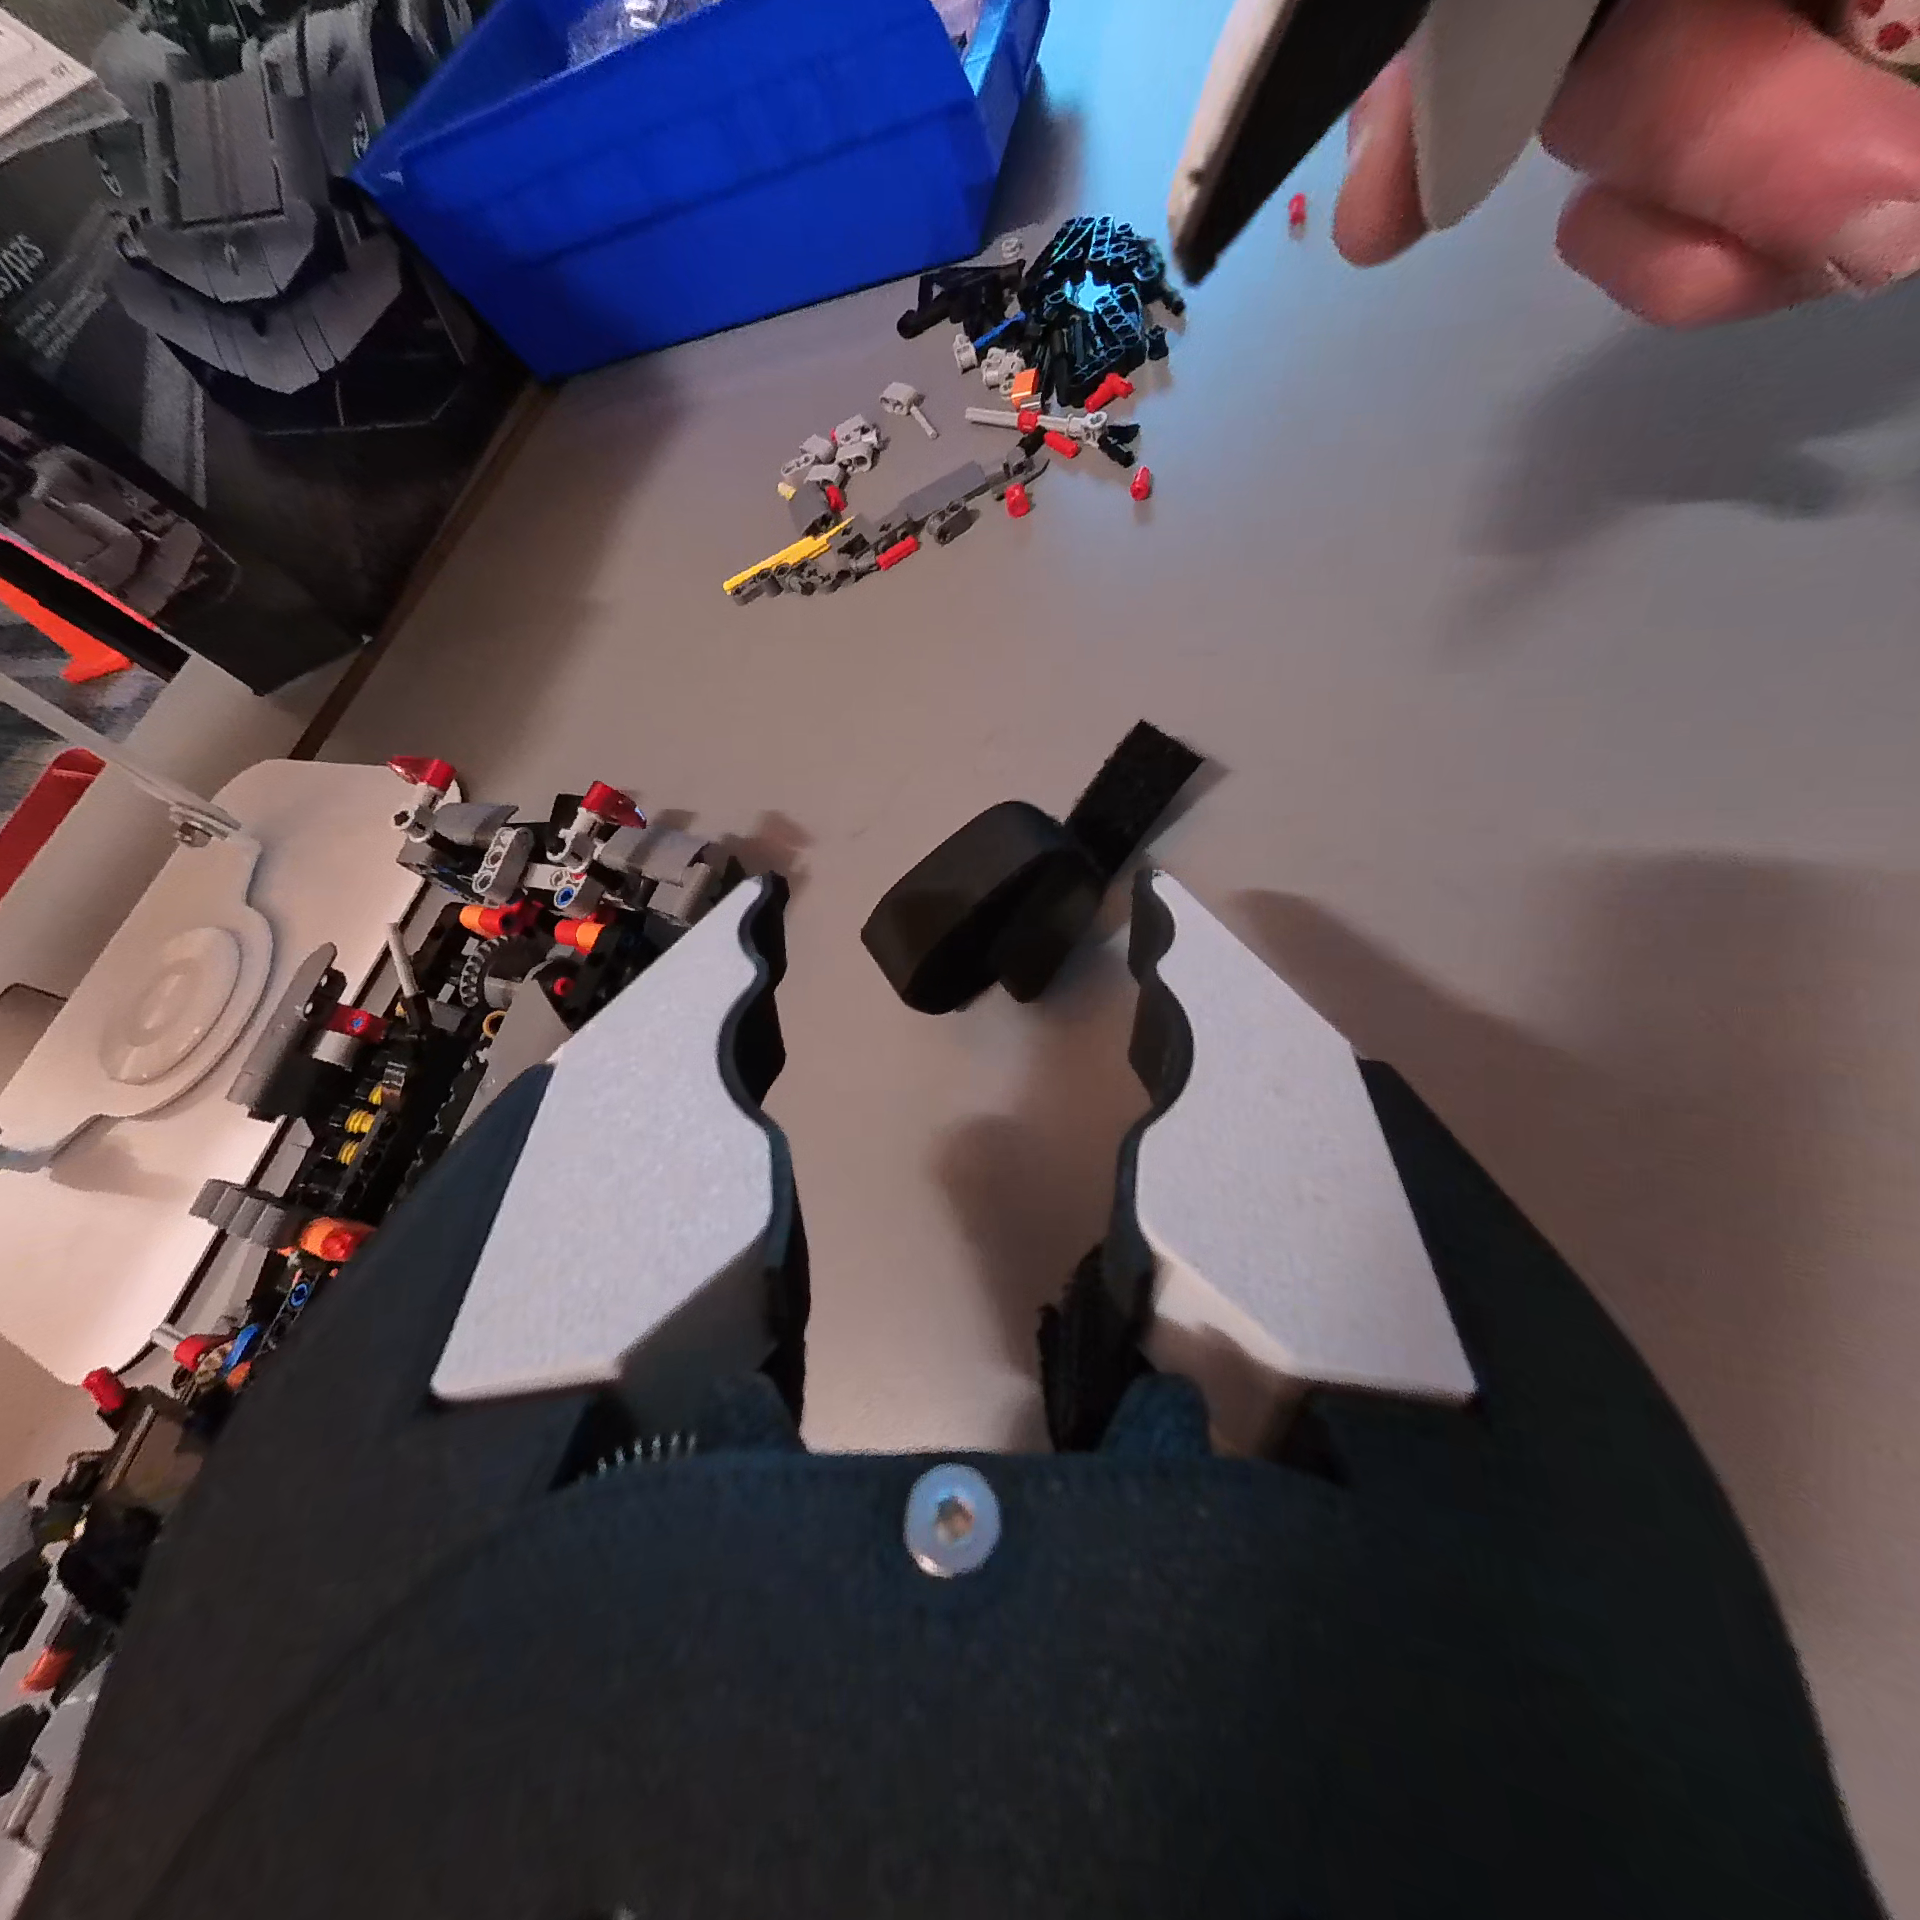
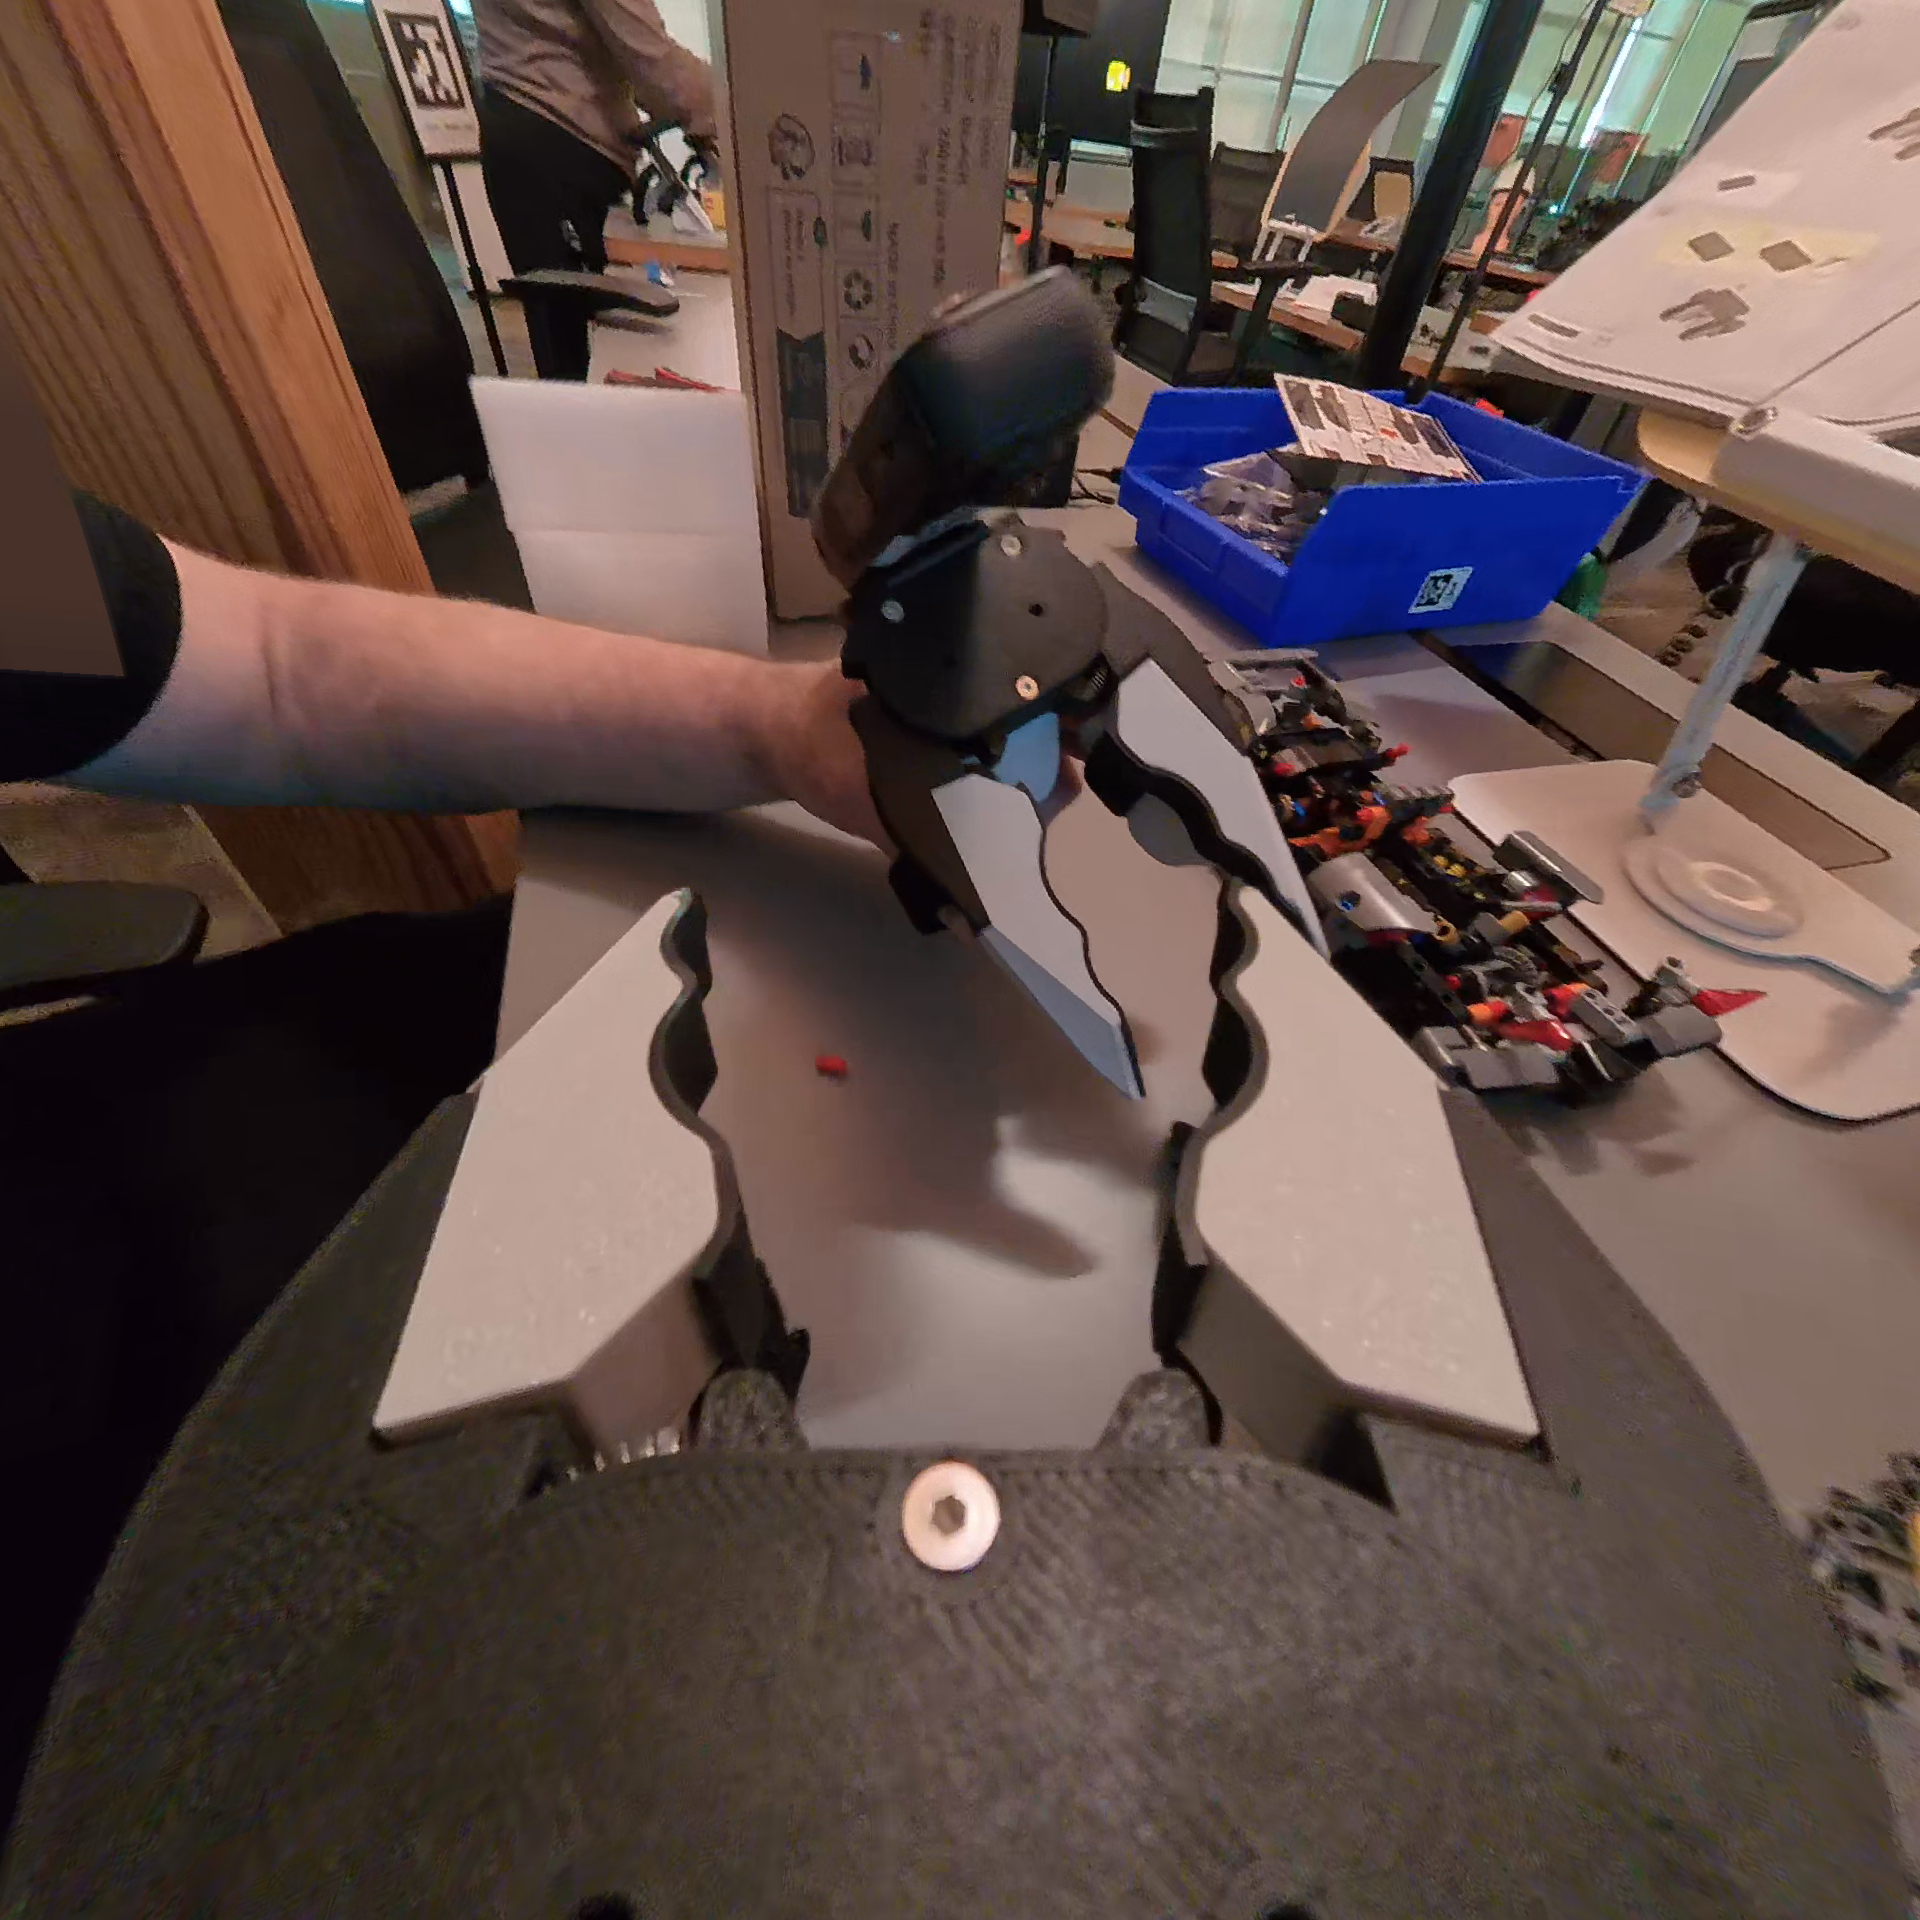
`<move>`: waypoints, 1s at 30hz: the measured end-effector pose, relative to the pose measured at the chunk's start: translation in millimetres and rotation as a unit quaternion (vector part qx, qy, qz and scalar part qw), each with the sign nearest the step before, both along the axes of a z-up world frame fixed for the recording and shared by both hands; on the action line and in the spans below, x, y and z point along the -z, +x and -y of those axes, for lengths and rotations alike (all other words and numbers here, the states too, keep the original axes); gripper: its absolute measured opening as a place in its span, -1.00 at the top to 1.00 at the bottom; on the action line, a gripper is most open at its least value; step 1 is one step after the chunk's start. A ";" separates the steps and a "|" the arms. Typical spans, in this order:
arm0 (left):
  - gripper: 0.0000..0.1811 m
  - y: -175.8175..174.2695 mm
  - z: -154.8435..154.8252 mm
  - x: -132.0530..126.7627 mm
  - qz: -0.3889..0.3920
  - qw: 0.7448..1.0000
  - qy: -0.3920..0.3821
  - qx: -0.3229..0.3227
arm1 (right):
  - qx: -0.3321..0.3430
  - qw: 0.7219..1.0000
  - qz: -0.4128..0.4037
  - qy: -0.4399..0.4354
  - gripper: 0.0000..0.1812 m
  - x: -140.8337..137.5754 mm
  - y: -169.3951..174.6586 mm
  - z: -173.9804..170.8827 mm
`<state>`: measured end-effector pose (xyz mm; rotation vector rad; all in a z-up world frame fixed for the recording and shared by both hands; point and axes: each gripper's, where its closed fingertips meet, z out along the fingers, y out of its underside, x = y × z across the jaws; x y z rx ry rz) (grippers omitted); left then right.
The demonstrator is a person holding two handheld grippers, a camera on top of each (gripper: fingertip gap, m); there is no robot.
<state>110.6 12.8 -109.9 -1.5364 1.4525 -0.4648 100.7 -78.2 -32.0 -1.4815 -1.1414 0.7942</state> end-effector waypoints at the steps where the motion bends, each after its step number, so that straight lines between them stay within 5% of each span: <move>1: 0.28 0.3 0.1 -0.1 0.001 1.000 0.000 0.000 | -0.002 1.000 -0.007 -0.006 -0.06 -2.8 -4.3 2.4; 23: 0.30 -4.5 -13.0 6.8 0.010 0.999 -0.026 -0.018 | -0.103 0.993 -0.054 -0.020 -0.13 -29.7 -132.1 61.9; 30: 0.32 -11.0 -22.8 8.2 0.019 0.998 -0.040 -0.039 | -0.058 0.994 -0.088 0.035 -0.13 -64.4 -139.8 23.1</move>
